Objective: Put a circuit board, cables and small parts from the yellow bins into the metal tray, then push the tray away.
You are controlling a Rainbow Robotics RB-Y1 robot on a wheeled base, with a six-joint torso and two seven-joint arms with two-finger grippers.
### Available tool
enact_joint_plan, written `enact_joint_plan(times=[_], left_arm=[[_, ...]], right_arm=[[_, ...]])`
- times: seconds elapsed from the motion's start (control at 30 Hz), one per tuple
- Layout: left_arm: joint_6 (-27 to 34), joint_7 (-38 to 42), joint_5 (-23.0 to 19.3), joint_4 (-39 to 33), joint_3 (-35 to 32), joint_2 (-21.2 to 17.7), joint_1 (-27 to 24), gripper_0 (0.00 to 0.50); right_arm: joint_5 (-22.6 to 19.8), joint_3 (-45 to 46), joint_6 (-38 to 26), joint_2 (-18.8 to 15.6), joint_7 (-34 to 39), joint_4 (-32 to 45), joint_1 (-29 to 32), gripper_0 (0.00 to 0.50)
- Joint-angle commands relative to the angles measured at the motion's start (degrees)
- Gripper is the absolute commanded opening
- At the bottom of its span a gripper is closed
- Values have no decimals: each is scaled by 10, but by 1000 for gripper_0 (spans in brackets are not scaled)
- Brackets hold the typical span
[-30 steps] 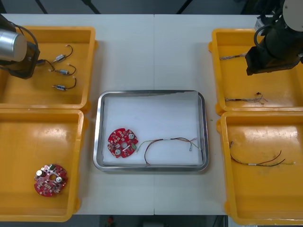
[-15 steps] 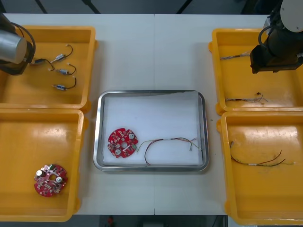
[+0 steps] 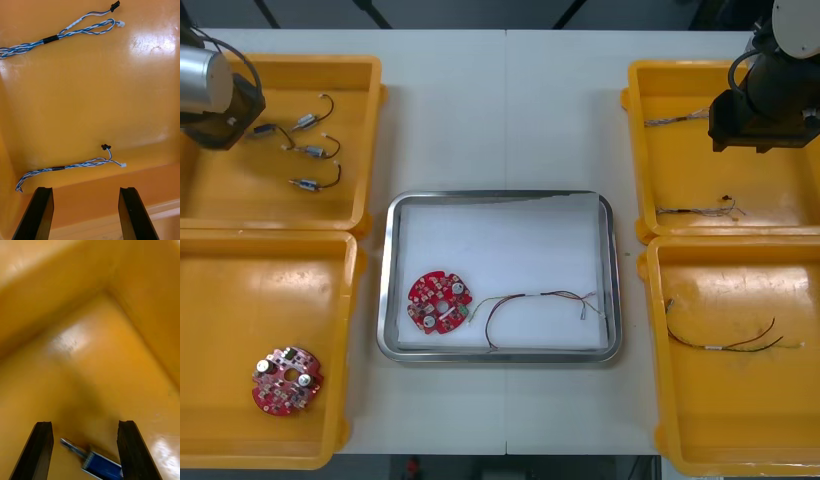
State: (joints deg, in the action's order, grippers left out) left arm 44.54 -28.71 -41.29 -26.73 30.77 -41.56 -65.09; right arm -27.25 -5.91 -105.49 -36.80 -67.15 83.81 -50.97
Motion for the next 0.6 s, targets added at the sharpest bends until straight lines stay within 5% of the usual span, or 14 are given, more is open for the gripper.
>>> enact_joint_plan(times=[0.03, 0.27, 0.6], left_arm=[[-5, 59, -30, -3, -14, 13, -36, 500], [-5, 77, -31, 2, -14, 23, -36, 500], [-5, 120, -62, 27, -14, 29, -36, 500]], right_arm=[[10, 20, -9, 9, 38, -3, -1, 500], [13, 22, -9, 13, 40, -13, 0, 500], [-84, 21, 39, -33, -67, -13, 27, 500]])
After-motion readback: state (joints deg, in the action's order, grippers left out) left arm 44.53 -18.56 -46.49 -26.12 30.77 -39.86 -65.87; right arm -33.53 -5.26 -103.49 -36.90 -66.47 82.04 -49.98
